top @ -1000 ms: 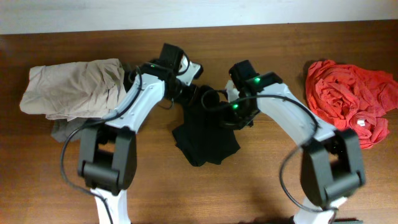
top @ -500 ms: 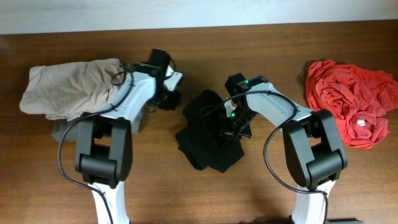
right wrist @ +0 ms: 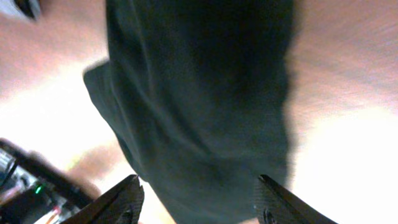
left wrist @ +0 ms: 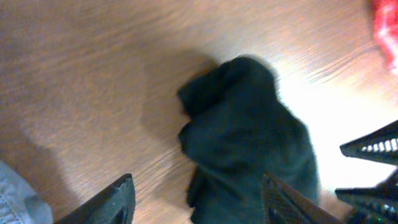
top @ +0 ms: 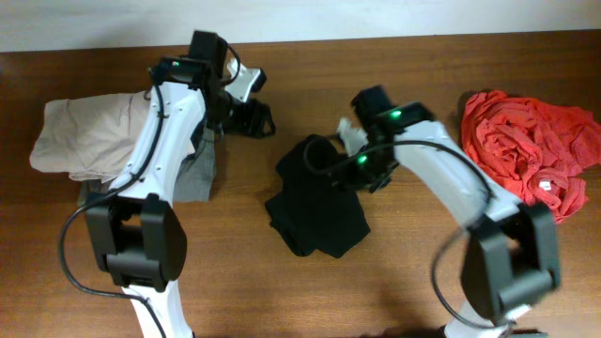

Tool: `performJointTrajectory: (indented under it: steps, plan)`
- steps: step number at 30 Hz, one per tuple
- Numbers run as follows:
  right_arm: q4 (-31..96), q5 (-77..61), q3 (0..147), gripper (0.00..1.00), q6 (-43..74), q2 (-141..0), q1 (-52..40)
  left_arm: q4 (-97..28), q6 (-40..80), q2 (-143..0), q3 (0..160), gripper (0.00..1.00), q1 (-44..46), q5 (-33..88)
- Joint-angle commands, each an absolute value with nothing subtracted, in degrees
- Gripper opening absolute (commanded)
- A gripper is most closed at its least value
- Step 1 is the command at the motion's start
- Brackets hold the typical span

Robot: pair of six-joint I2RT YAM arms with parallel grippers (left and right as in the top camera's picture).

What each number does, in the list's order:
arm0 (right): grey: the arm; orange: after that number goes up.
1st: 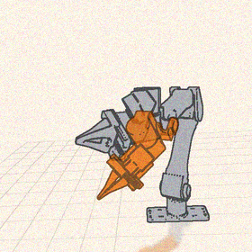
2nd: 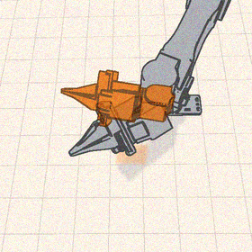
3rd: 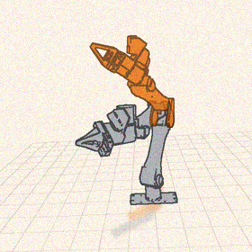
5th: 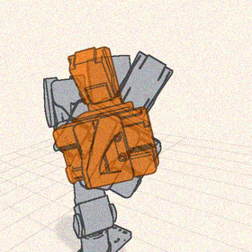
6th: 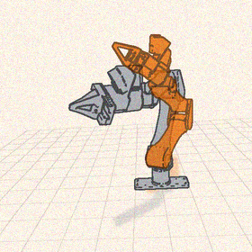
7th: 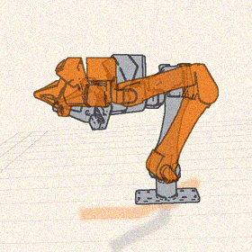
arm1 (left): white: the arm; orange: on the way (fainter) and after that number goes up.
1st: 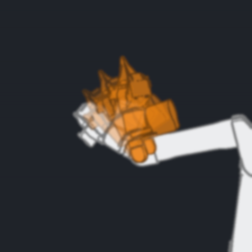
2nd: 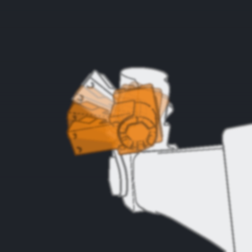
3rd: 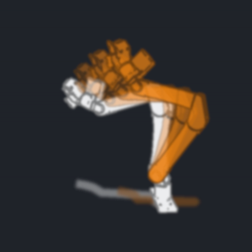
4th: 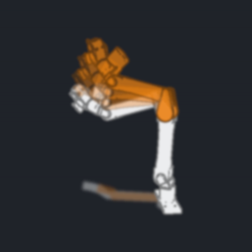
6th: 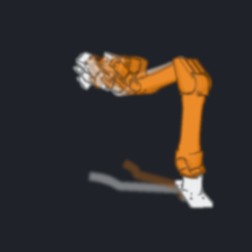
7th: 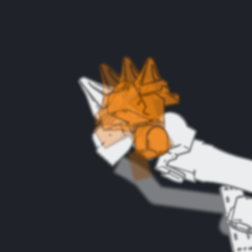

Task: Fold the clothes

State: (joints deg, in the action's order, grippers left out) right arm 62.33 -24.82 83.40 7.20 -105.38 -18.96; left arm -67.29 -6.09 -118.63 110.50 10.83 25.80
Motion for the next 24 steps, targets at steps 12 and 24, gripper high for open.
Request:
performJointTrajectory:
  steps: [12, 24]
  plan:
    - [63.3, -14.5, 87.3, 0.72, 4.7, -88.4, -10.1, -86.5, 8.6, -102.3, 110.3, 0.5, 10.8, 8.2]
    - [64.6, -14.5, 87.3, 0.71, 4.7, -88.4, -9.7, -43.9, 35.6, -97.4, 62.8, 0.77, 15.0, 41.0]
